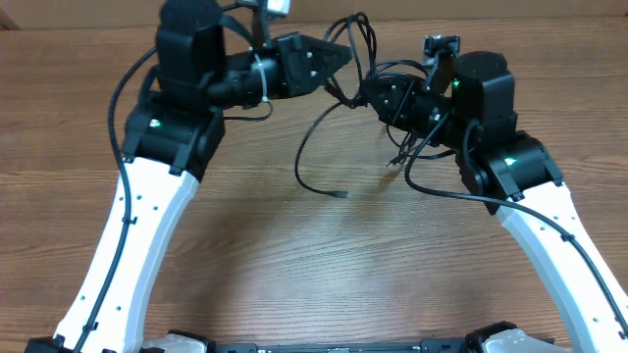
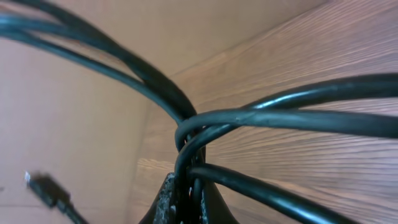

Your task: Untangle cables

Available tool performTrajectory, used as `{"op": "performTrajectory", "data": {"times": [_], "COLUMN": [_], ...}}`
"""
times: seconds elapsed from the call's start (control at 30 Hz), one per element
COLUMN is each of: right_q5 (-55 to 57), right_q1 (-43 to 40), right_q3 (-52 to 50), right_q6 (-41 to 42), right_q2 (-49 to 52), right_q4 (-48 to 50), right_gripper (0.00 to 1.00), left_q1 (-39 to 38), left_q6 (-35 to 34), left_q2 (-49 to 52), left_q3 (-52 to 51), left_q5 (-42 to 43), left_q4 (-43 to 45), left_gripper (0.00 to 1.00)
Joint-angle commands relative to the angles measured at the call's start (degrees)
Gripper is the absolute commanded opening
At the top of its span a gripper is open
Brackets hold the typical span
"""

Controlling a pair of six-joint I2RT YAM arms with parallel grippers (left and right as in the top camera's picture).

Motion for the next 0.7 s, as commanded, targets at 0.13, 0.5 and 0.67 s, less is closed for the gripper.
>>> {"op": "performTrajectory", "data": {"times": [0.13,0.5,0.67], "right_q5": [5.8,5.4,5.4], "right_q1": [-5.1,-6.5,-6.5], "right_q3": [-0.3,-0.3,-0.3], "right_q6": [-11.2,-29.6,-40.8], "right_q2": [0.2,0.2,0.2], "right_q4": [-4.0,-4.5,-5.3], "right_gripper": [0.04,0.04,0.04], "left_q1": [7.8,12.7,12.7], "left_q6": [3.0,9.6,11.6], "left_q2": [-6.1,-6.1,-6.1], "left_q3": [1.0,1.0,1.0], "left_q5": [9.1,12.0,12.1], "left_q4": [-3.4,-11.8,-13.8], "left_gripper": [0.04,0.04,0.04]}}
